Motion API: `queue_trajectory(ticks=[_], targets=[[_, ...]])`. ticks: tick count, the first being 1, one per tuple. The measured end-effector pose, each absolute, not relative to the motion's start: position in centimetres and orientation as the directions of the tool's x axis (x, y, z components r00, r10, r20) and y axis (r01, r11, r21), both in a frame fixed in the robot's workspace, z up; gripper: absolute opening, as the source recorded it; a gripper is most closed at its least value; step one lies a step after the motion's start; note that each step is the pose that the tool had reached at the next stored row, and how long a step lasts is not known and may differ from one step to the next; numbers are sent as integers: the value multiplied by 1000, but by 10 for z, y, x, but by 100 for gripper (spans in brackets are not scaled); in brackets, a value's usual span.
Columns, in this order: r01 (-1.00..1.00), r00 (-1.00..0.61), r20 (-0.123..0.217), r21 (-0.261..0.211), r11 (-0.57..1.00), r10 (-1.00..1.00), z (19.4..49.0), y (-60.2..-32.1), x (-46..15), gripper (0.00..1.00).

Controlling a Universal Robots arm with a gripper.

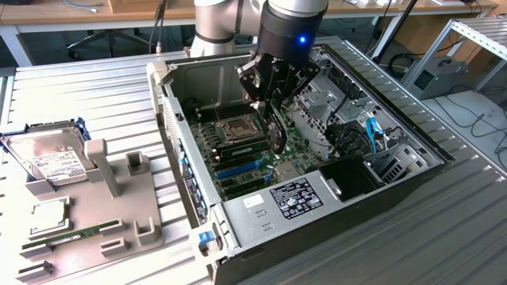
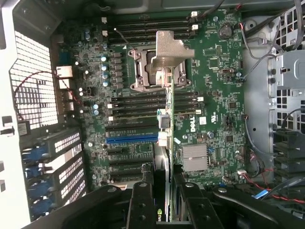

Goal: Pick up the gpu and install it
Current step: 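Pick up the gpu and move the gpu toward the slot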

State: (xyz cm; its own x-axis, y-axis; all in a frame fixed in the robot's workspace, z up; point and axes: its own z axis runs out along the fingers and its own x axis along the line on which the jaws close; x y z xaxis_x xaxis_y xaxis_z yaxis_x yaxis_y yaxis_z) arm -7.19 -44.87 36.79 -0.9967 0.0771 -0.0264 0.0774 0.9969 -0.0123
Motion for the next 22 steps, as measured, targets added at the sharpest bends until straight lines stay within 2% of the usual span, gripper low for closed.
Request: queue_trajectory(ticks=[9,22], targets=[[78,-997,-26,-12,997,77,363,-444,-66,26],[77,-997,-26,-13,997,77,358,-422,-57,26]])
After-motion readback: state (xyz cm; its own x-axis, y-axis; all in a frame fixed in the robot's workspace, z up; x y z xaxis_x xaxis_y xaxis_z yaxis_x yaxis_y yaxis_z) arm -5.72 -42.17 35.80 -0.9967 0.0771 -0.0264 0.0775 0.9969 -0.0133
